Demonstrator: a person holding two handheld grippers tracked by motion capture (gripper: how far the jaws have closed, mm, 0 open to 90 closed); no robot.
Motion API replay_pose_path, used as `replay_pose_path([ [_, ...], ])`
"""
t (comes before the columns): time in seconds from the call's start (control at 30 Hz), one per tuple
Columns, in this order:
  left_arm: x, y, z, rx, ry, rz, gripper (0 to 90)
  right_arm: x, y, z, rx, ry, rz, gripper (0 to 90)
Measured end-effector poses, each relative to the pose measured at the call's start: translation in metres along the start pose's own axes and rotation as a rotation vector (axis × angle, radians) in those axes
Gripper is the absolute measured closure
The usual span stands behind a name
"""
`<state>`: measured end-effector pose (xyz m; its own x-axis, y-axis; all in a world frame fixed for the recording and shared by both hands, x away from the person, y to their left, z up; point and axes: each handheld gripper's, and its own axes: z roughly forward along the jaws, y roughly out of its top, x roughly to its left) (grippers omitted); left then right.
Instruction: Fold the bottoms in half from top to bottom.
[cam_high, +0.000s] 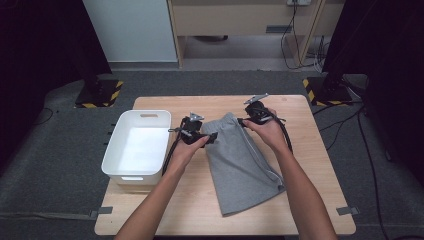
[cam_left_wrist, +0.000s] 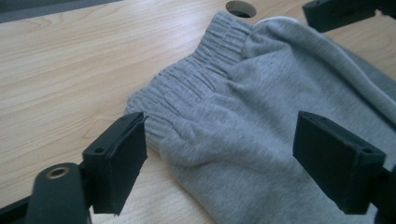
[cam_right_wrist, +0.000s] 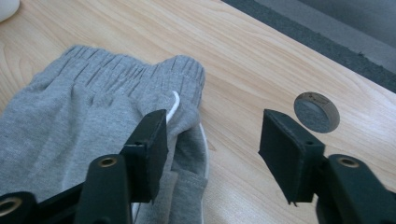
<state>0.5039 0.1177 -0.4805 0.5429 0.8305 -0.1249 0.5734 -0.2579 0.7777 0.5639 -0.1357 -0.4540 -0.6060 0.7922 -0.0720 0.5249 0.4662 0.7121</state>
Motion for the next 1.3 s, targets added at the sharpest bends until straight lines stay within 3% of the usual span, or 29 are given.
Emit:
replay_pose_path([
  [0.2, 0.006, -0.003, 0.007, 0.017, 0.029, -0.024, 24.4, 0.007, -0.002, 0.002, 0.012, 0.006, -0.015, 47.0],
  [0.3, 0.008, -0.007, 0.010, 0.028, 0.036, -0.039, 25.1, 0.008, -0.003, 0.006, 0.000, 0.023, 0.002, 45.5],
  [0.7, 0.010, -0.012, 0.013, 0.040, 0.040, -0.054, 25.3, 0.015, 0.005, 0.003, -0.031, 0.032, 0.000, 40.7],
  [1.07, 0.002, -0.021, 0.027, 0.092, 0.011, -0.042, 24.1, 0.018, -0.009, 0.029, 0.073, 0.024, -0.023, 44.9],
  [1.3, -0.002, -0.028, 0.035, 0.115, 0.020, -0.042, 26.7, 0.019, -0.024, 0.043, 0.120, 0.045, -0.020, 43.4],
])
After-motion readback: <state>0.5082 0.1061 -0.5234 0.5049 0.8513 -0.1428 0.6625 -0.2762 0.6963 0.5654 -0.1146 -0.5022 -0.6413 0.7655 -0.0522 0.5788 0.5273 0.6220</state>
